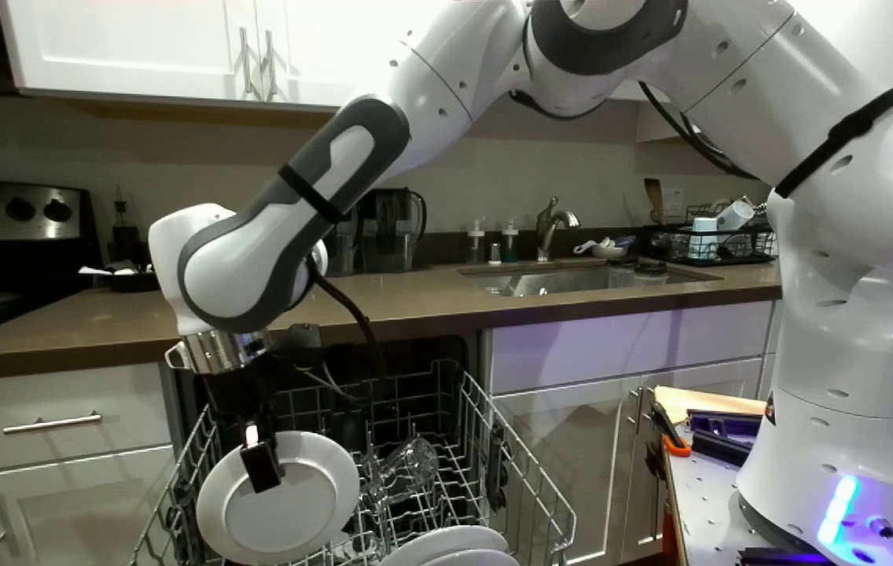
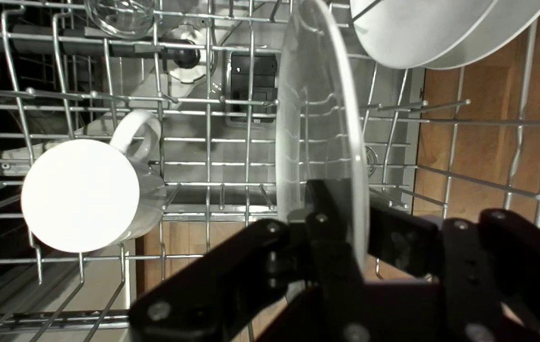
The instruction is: Pick up the white plate in the dishwasher and move it to the right.
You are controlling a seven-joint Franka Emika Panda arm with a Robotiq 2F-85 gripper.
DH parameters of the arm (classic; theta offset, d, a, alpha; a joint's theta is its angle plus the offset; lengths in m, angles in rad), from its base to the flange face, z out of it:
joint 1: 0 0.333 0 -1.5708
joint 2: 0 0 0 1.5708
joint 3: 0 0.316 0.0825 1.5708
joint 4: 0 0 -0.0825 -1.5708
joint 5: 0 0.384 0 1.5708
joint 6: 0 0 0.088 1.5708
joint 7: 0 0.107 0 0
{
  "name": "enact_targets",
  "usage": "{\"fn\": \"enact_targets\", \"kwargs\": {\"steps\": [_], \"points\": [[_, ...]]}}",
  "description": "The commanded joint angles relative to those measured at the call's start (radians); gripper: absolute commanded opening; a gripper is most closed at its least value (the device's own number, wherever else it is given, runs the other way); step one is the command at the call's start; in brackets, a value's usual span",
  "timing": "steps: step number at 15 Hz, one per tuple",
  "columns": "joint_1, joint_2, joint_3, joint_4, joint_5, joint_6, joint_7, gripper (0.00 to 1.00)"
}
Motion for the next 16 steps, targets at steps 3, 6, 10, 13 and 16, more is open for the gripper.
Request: {"fn": "enact_targets", "kwargs": {"steps": [3,6,10,13,16], "points": [[-0.019,0.096,0.005,0.136,0.037,-0.071,-0.028,0.07],[-0.018,0.142,0.003,0.169,0.038,-0.072,-0.026,0.07],[-0.027,0.200,0.003,0.202,0.041,-0.067,-0.028,0.07],[-0.029,0.220,0.004,0.220,0.042,-0.074,-0.025,0.06],[-0.023,0.197,0.000,0.216,0.039,-0.102,-0.014,0.42]]}}
